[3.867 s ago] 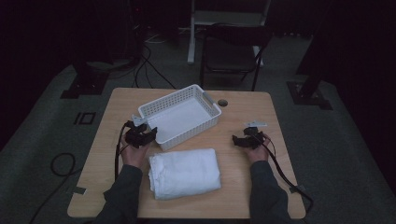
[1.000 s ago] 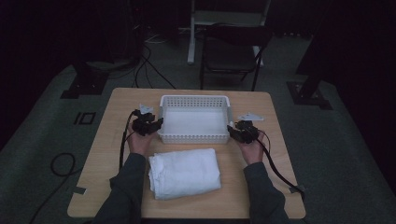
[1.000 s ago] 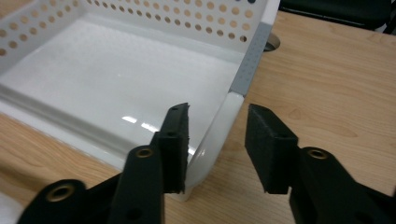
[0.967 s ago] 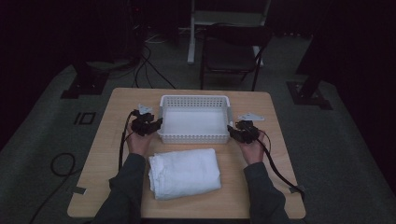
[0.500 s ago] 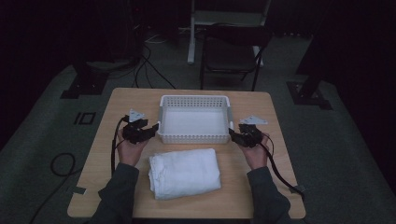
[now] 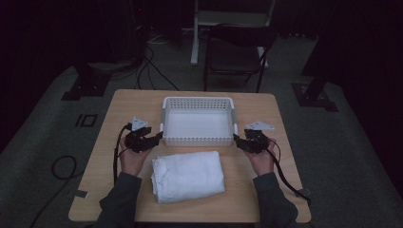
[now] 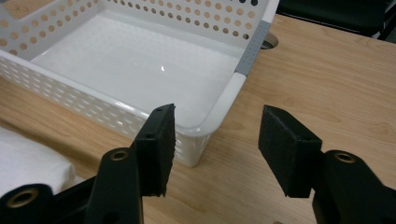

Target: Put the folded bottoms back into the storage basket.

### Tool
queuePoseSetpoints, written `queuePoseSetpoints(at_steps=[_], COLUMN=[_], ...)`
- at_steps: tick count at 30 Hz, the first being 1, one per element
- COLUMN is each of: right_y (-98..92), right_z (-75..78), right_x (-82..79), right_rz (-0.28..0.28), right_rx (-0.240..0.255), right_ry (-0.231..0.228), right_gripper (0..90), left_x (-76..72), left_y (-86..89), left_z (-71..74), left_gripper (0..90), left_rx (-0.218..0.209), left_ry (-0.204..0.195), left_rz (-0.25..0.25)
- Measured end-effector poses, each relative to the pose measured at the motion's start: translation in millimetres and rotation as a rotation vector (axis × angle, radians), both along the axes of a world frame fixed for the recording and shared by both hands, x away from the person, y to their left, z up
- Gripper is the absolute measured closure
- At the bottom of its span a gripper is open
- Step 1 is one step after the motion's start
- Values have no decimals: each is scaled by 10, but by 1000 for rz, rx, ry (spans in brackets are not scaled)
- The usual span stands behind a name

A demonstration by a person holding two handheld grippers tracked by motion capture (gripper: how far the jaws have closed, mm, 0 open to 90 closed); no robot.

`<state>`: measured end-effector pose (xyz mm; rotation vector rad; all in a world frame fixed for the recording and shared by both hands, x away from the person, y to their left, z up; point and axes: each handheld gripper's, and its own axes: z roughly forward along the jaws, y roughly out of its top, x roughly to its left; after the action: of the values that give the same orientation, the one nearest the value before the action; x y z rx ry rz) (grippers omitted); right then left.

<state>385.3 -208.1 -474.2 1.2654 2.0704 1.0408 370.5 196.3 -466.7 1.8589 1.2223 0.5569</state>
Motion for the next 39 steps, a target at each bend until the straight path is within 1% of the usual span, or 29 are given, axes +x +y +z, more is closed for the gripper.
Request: queuePoseSetpoints(at_steps=[3,7,8,11,12,14,15,16,17,18,20,22,25,26,29,32,34,36,37,39], right_y=[-16,-31,-31,-9,-2,19,19,32,63,63,93,103,134,159,171,166,171,203,203,228], right_z=[15,9,9,-13,-16,-20,-20,-21,-21,-21,-19,-18,-19,-24,-28,-28,-30,-45,-45,-59], right_x=[-40,-87,-87,-135,-148,-179,-179,-195,-232,-232,-271,-285,-336,-371,-392,-420,-446,-487,-487,-505], right_rz=[3,4,4,15,21,31,31,35,51,51,62,67,86,100,108,111,119,141,141,150], right_rx=[5,15,15,11,12,11,11,11,3,3,4,5,11,8,1,8,13,11,11,10], right_ry=[2,9,9,16,18,18,18,19,19,19,19,20,23,27,35,37,40,51,51,66], right_gripper=[436,423,423,414,410,409,409,409,408,408,407,408,403,397,394,392,388,378,378,376], left_x=[-62,-156,-156,-245,-280,-331,-331,-387,-410,-437,-481,-537,-613,-642,-727,-806,-841,-875,-893,-924], left_y=[-13,-4,-4,15,20,13,13,3,2,-3,-5,-15,-40,-57,-101,-136,-136,-124,-120,-111], left_z=[25,29,29,29,21,4,4,-16,-23,-40,-78,-114,-135,-138,-143,-136,-138,-148,-164,-194], left_gripper=[412,396,390,380,377,373,366,366,365,365,365,365,365,361,358,351,346,346,346,346], left_rx=[5,1,1,-8,-13,-7,-7,-1,4,10,20,16,11,16,16,26,10,4,1,0], left_ry=[-9,-1,-1,4,6,11,11,14,15,14,24,31,35,37,41,41,50,57,66,77], left_rz=[-9,-13,-13,-11,-18,-25,-25,-30,-32,-31,-31,-32,-48,-53,-72,-82,-92,-94,-96,-98])
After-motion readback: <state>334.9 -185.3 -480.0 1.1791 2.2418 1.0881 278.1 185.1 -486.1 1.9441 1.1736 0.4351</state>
